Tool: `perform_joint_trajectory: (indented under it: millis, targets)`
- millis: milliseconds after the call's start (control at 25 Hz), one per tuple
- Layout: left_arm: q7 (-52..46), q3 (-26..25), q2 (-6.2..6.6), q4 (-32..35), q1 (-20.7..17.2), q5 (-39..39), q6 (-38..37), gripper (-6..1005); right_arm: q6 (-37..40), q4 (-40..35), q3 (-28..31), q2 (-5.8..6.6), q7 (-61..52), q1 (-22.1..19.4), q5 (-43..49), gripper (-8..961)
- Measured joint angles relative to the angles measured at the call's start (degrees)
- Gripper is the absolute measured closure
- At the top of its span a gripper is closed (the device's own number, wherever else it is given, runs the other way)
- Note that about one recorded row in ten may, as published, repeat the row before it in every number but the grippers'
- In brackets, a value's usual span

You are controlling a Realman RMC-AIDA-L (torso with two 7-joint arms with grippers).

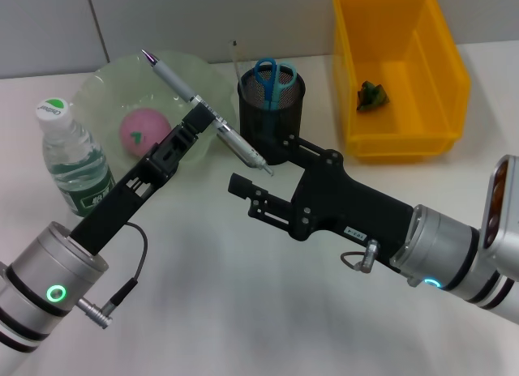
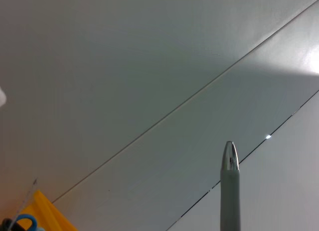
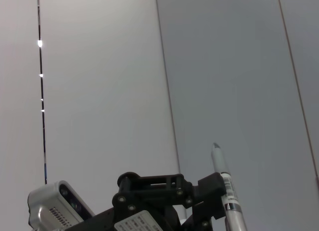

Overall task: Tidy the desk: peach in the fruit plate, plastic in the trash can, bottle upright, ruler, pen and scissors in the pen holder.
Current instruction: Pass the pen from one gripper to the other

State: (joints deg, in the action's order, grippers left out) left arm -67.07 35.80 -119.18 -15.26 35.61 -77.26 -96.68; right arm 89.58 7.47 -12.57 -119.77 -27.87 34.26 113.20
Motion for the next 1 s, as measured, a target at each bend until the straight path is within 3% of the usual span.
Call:
perform_joint_trajectory:
  millis: [1000]
  targets:
    - [-4.14,-2.67,0.00,0.30,-0.97,0.01,0.00,868,-1.00,1.07,2.14,-0.02,1.66,1.09,0.00,277]
